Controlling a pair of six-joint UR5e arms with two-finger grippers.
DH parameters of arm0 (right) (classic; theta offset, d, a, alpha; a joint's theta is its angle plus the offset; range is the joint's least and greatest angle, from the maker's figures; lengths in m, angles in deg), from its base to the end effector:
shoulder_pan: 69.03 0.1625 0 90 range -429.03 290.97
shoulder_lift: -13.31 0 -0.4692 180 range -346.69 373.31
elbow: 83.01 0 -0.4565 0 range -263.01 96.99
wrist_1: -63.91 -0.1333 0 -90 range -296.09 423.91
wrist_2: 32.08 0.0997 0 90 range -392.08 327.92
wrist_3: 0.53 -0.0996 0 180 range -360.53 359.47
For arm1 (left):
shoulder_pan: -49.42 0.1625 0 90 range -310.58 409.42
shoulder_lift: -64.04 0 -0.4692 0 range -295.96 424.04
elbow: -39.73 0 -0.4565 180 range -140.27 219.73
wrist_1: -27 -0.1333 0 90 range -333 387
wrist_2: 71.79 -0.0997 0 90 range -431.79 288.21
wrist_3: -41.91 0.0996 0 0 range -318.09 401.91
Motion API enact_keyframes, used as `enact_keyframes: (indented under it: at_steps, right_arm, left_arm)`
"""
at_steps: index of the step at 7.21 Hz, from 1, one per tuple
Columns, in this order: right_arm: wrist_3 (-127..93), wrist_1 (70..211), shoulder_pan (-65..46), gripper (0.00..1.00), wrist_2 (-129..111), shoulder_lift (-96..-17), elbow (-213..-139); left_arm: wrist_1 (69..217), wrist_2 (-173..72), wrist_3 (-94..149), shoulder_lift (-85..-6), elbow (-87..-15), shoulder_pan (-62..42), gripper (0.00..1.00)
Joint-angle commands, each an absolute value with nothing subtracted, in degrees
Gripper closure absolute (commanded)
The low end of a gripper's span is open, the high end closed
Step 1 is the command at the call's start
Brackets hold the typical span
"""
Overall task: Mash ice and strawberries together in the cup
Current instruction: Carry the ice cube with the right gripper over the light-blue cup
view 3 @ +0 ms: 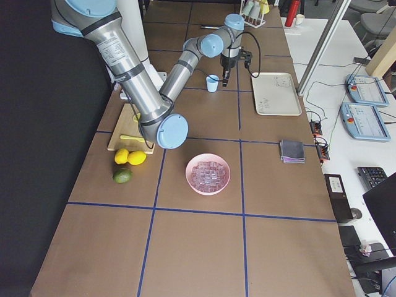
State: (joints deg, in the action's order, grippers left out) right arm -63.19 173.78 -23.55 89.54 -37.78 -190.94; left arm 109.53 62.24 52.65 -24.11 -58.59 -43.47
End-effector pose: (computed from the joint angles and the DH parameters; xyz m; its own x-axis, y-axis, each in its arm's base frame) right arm -0.4155 -0.5382 0.1532 0.6749 0.1286 0.7266 -0.0857 0.9917 -0.0959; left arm -0.0911 -0.5330 0.6534 0.7143 0.1386 -0.6860 -0.0842 0.9901 0.1124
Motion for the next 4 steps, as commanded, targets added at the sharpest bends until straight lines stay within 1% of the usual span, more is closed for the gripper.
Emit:
enact_keyframes:
  at_steps: [1, 2, 3, 4]
  right_arm:
    - [-76.0, 166.9, -34.1, 1.0, 80.9, -26.4, -179.1]
    - [-76.8, 166.8, -36.2, 1.0, 79.3, -21.7, -172.9]
    - [-77.6, 166.3, -37.5, 0.99, 78.6, -20.2, -169.4]
    - [-77.6, 165.5, -38.3, 0.99, 77.5, -20.4, -169.0]
  left_arm:
    - [109.5, 62.2, 52.6, -24.1, -58.6, -43.5, 0.0]
    - [109.5, 62.2, 52.6, -24.3, -58.5, -43.5, 0.0]
    - [109.5, 62.2, 52.6, -24.3, -58.5, -43.5, 0.0]
    - [109.4, 62.2, 52.6, -24.3, -58.4, -43.5, 0.0]
